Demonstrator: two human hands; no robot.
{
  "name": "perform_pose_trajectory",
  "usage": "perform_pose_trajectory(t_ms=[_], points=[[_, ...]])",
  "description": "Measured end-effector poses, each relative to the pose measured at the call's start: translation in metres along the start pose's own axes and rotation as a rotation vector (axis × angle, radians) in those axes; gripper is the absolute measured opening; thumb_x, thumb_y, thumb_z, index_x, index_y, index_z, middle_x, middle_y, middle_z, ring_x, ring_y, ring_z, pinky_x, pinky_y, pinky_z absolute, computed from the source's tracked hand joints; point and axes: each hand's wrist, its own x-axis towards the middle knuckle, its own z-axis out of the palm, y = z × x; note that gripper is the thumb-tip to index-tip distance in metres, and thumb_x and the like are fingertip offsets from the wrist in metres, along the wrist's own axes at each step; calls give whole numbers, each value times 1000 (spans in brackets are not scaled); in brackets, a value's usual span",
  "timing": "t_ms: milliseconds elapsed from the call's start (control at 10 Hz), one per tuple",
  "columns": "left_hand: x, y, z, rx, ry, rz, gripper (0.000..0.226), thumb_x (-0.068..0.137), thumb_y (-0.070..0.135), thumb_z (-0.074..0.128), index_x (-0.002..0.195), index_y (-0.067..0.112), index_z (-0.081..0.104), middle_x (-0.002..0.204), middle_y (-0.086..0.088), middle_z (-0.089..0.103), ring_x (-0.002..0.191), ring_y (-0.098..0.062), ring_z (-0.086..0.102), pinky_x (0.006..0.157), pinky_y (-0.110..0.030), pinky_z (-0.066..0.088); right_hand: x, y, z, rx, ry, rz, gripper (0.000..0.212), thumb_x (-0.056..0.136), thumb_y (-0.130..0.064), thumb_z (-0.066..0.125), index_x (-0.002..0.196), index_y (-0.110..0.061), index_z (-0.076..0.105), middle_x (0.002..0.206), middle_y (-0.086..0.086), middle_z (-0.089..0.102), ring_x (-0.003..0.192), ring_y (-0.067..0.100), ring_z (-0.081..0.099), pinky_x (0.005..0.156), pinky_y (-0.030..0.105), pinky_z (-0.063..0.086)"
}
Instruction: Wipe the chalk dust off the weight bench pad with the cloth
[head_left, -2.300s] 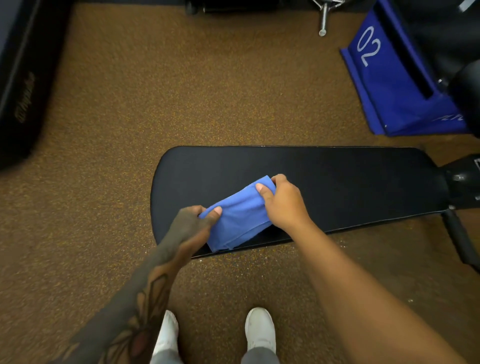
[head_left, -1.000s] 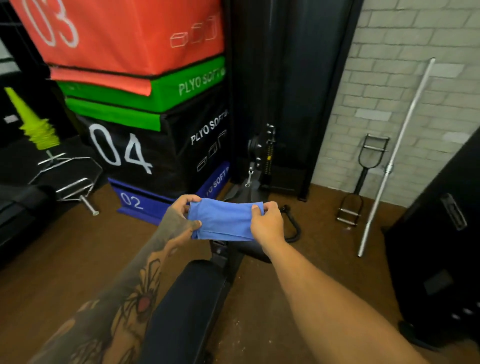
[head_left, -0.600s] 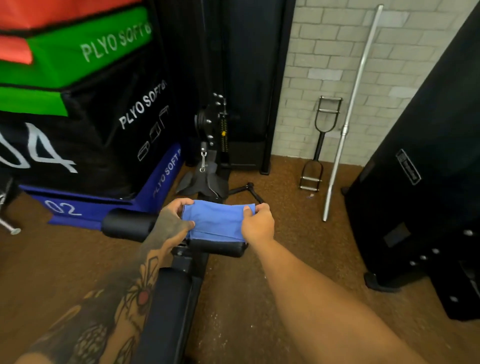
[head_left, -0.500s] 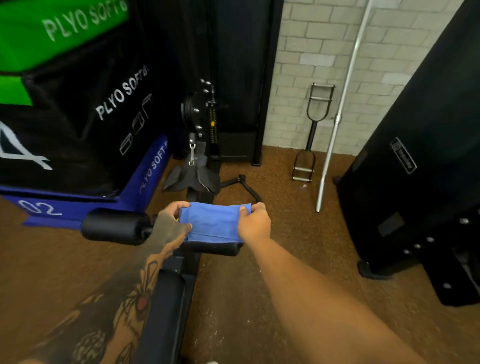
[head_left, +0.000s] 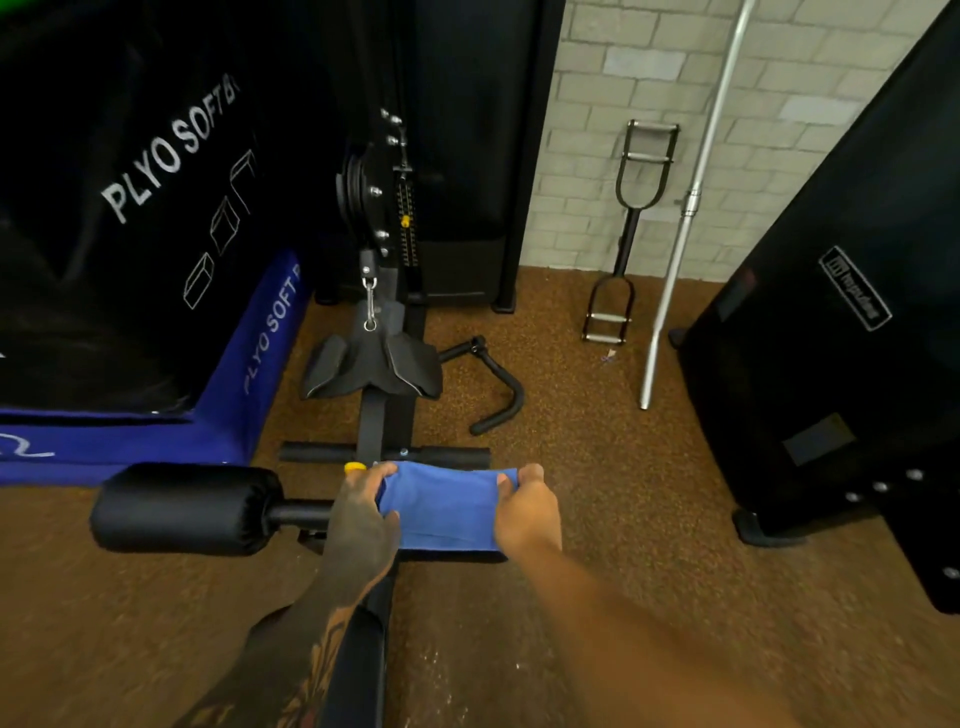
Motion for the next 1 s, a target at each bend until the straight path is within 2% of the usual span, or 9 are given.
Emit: perform_pose_trajectory(t_ms=[100, 300, 400, 500, 600, 700, 800, 900, 1000], points=[[4, -4, 7, 42, -41, 14, 55, 85, -10, 61, 137, 4, 53, 137, -18, 49, 135, -35, 43, 119, -39, 27, 2, 1, 3, -126, 29, -30, 29, 104, -36, 39, 122, -12, 42, 120, 14, 60, 110, 37, 58, 81, 41, 43], [-4, 6, 11, 561, 79, 116, 71, 77, 22, 77, 142, 16, 49, 140, -13, 51, 121, -36, 52, 97, -59, 44, -10, 7, 6, -648, 135, -437, 49, 101, -40, 25, 144, -17, 37, 151, 9, 35, 137, 30, 34, 108, 47, 34], [0, 2, 19, 671, 3, 305, 54, 86, 32, 66, 135, 15, 57, 141, -14, 57, 128, -37, 56, 98, -62, 47, -14, 12, 10, -756, -88, -571, 67, 97, -45, 4, 157, -17, 14, 166, 8, 5, 152, 28, 3, 121, 50, 9], [2, -14, 28, 799, -205, 283, 64, 90, 50, 33, 135, 14, 59, 142, -15, 59, 127, -37, 59, 92, -61, 53, -11, 24, 14, -852, -164, -607, 79, 89, -53, -5, 158, -15, 3, 166, 11, -1, 153, 29, -6, 120, 51, -1], [4, -31, 35, 819, -232, 284, 70, 92, 58, 25, 143, 14, 45, 145, -17, 55, 130, -39, 56, 92, -62, 54, -6, 31, 16, -887, -180, -602, 86, 83, -58, -9, 158, -16, 1, 166, 12, 0, 153, 29, -6, 120, 52, 0], [8, -36, 40, 800, -196, 292, 73, 99, 60, -1, 145, 16, 35, 147, -16, 53, 132, -39, 54, 94, -61, 52, -3, 32, 15, -883, -181, -596, 84, 86, -60, -4, 158, -16, 1, 166, 11, 2, 153, 28, -3, 120, 52, 3], [7, -36, 40, 796, -186, 280, 79, 99, 59, -6, 144, 15, 43, 146, -15, 54, 132, -39, 54, 96, -62, 50, -6, 30, 15, -863, -186, -577, 77, 92, -57, 7, 158, -17, 1, 166, 11, 0, 153, 27, -6, 120, 51, -2], [9, -24, 32, 776, -139, 315, 78, 100, 58, 1, 142, 15, 52, 148, -16, 52, 137, -36, 50, 104, -62, 44, -5, 22, 5, -798, -154, -555, 75, 96, -59, 11, 158, -19, -3, 166, 9, -8, 152, 25, -13, 121, 49, -8], [13, 10, 13, 701, -51, 314, 73, 97, 61, 15, 148, 18, 43, 157, -13, 41, 147, -33, 36, 114, -62, 29, -5, -1, -23, -747, -55, -536, 73, 100, -58, 17, 158, -20, -5, 166, 9, -11, 152, 25, -15, 122, 48, -7]])
